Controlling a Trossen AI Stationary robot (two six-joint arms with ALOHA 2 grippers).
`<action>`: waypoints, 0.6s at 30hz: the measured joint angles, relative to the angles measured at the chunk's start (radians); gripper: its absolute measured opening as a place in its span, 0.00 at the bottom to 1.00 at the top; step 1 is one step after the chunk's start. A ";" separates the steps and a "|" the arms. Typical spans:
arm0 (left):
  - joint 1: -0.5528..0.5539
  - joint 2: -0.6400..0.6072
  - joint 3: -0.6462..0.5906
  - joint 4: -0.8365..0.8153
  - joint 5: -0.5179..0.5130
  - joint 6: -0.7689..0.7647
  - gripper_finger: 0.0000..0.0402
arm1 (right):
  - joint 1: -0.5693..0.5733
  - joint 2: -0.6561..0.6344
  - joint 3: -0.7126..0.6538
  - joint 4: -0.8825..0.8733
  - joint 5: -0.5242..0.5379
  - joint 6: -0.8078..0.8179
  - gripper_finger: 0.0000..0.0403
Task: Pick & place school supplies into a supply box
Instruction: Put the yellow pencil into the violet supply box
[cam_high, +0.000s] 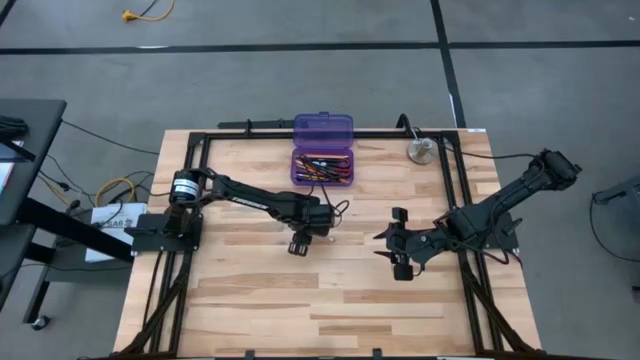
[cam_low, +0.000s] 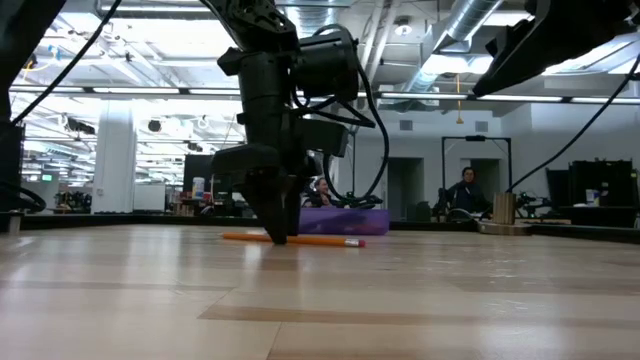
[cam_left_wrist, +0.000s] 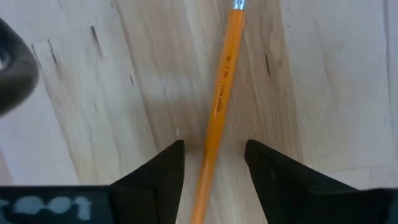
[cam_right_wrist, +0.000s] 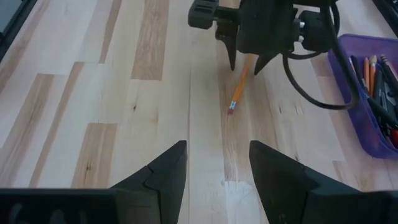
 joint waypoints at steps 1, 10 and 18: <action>0.001 0.000 0.000 0.001 -0.002 -0.002 0.41 | 0.000 0.000 0.000 0.001 0.000 0.000 0.42; 0.001 0.000 -0.002 0.001 -0.004 0.001 0.09 | 0.000 0.000 0.000 0.002 0.000 0.000 0.42; 0.000 0.000 -0.002 0.000 -0.010 0.001 0.02 | 0.000 0.000 0.000 0.009 0.000 0.000 0.42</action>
